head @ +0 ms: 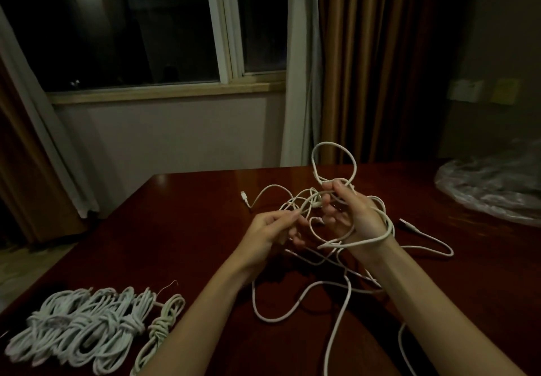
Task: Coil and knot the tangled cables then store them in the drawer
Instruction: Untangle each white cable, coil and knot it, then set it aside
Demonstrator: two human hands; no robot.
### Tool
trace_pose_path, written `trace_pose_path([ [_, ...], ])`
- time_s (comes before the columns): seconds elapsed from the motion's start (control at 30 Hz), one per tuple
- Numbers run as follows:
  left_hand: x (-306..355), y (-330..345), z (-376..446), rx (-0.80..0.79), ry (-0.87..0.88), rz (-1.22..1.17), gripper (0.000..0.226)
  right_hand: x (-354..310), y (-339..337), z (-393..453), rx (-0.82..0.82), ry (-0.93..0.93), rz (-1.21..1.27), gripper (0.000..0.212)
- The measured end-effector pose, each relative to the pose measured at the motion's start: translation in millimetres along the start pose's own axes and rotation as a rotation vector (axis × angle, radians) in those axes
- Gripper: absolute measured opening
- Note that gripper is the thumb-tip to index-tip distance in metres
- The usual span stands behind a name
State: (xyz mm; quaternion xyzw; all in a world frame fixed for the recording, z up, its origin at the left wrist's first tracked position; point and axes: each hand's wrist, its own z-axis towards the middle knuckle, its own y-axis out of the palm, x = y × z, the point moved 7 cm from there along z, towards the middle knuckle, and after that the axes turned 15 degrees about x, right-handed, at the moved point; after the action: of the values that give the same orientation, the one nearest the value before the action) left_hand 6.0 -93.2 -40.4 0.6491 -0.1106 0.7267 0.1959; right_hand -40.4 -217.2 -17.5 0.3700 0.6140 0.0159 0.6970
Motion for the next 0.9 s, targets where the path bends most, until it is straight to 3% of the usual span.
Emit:
trace_pose_path([
  [0.07,1,-11,4,0.062,-0.053,-0.149,0.023,2,-2,1,0.008,0.009,-0.034,0.020],
  [0.13,1,-11,4,0.019,-0.094,-0.206,0.028,8,-1,1,0.000,-0.004,-0.130,0.020],
  [0.27,0,2,-2,-0.093,-0.112,-0.120,0.022,18,8,-5,-0.055,-0.029,-0.262,0.016],
  [0.37,3,-21,8,0.138,-0.042,-0.139,0.025,9,0,-3,-0.039,-0.100,-0.448,0.016],
  [0.5,7,-69,10,0.571,0.077,-0.171,0.022,2,-14,4,-0.023,-0.189,-0.834,0.041],
  [0.57,9,-76,5,0.656,0.142,-0.099,0.021,0,-18,6,0.013,-0.235,-1.018,0.041],
  [0.67,13,-74,4,0.667,0.203,-0.006,0.024,-11,-19,2,0.122,-0.383,-1.289,0.016],
  [0.8,28,-63,1,0.612,0.360,0.084,0.021,-31,-27,-7,0.325,-0.566,-1.427,0.055],
  [0.9,35,-48,0,0.477,0.392,-0.020,0.033,-42,-24,-11,0.404,-0.742,-1.538,0.047],
])
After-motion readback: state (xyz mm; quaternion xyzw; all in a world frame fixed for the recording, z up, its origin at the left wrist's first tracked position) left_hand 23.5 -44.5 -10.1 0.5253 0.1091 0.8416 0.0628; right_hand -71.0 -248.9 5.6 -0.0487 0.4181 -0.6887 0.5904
